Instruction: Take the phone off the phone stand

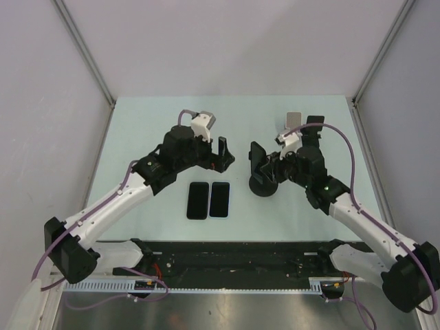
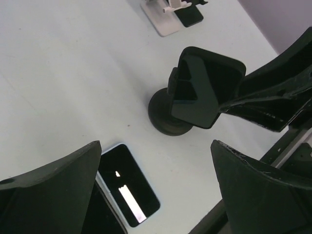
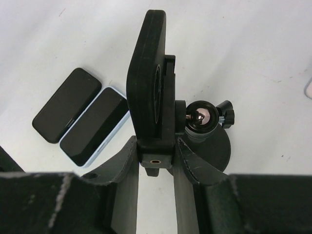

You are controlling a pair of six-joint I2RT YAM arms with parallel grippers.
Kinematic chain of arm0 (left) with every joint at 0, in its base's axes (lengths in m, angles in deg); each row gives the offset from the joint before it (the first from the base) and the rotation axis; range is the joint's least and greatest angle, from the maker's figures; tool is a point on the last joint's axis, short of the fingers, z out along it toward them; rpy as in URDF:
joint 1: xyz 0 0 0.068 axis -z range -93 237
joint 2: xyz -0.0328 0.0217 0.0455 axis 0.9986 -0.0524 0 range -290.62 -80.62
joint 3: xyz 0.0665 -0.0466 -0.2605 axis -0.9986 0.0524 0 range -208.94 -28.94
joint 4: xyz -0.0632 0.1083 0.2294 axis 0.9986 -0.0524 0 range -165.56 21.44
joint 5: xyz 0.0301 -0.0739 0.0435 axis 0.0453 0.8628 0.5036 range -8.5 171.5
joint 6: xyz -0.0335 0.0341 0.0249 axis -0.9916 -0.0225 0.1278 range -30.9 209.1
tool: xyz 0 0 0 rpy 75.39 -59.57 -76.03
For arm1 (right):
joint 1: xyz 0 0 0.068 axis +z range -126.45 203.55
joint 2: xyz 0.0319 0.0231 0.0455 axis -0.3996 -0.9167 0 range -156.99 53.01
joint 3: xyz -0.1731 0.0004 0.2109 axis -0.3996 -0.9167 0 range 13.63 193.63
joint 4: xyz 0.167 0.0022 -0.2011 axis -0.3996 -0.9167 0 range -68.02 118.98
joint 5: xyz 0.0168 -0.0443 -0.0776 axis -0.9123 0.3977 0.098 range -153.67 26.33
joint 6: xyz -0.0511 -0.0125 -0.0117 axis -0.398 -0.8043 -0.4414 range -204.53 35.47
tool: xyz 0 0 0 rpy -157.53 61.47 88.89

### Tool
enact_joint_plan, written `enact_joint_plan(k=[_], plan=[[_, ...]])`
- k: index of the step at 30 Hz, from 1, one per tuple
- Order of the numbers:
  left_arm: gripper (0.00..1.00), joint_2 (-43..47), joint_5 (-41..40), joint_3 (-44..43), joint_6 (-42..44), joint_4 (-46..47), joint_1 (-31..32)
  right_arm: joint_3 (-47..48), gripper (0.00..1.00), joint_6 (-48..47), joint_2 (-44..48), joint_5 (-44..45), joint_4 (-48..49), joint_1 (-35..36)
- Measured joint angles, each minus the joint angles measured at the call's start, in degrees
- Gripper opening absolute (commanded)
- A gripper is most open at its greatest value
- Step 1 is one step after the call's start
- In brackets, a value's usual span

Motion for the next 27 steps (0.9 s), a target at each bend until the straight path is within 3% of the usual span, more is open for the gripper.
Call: enact_joint_plan(k=[9, 18, 22, 25, 27], plan=[[1.0, -0.7, -10.3, -0.9, -9.3, 0.6, 10.3, -9.4, 0.03, 2.7, 8.9, 6.0, 5.7, 3.6], [1.0, -7.3, -18.1, -7.6, -14.0, 1.5, 16.8, -11.1, 0.43, 2.6, 10.6, 9.2, 7.1, 6.1], [1.0, -10.8, -20.5, -10.6, -14.9, 1.7, 18.1, -11.2, 0.72, 3.4, 12.4, 9.7, 9.1, 6.3], [1.0, -12.7, -22.5, -12.2, -15.6, 1.7, 19.2, -11.2, 0.86, 3.6, 15.1, 10.6, 10.2, 6.6], [1.0, -13.6, -23.7, -12.9, -16.1, 1.7, 19.7, -11.2, 0.91, 3.7, 17.0, 11.7, 10.6, 6.7]])
